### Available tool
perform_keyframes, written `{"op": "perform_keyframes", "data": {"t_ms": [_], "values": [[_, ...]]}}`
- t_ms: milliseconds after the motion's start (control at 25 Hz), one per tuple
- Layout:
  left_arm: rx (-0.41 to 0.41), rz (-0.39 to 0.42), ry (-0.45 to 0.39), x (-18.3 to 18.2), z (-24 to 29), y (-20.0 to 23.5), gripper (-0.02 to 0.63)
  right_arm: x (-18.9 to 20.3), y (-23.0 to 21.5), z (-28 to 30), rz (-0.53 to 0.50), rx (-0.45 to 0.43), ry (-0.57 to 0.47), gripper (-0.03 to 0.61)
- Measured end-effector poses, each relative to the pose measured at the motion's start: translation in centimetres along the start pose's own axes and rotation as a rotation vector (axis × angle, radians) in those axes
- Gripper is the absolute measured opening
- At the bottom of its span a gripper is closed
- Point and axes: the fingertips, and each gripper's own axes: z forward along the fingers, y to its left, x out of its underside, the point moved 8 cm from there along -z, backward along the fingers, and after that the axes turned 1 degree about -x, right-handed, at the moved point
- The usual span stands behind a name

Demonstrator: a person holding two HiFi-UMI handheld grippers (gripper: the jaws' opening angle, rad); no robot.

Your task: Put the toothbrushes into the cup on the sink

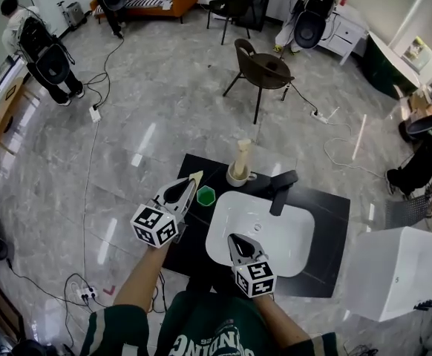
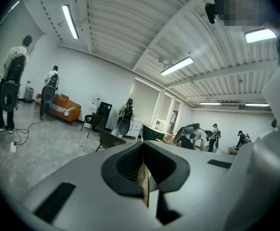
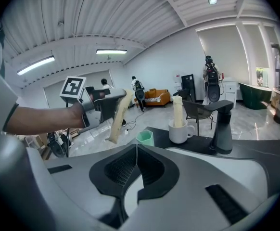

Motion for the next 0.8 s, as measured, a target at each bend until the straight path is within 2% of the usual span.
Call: {"op": "perform_keyframes", "data": {"t_ms": [360,800], "values": [[0.076,0.020,-0.049,-2.0,4.9,-1.6,0.015,0.0,-1.5,-0.9,0.023,0.046,-0.004,0.040],[0.110,-0.010,-0.056,-1.4,9.0,-2.0,0.014,0.6,-3.5,-1.9,0.063,0.100,0.005,0.041]]}}
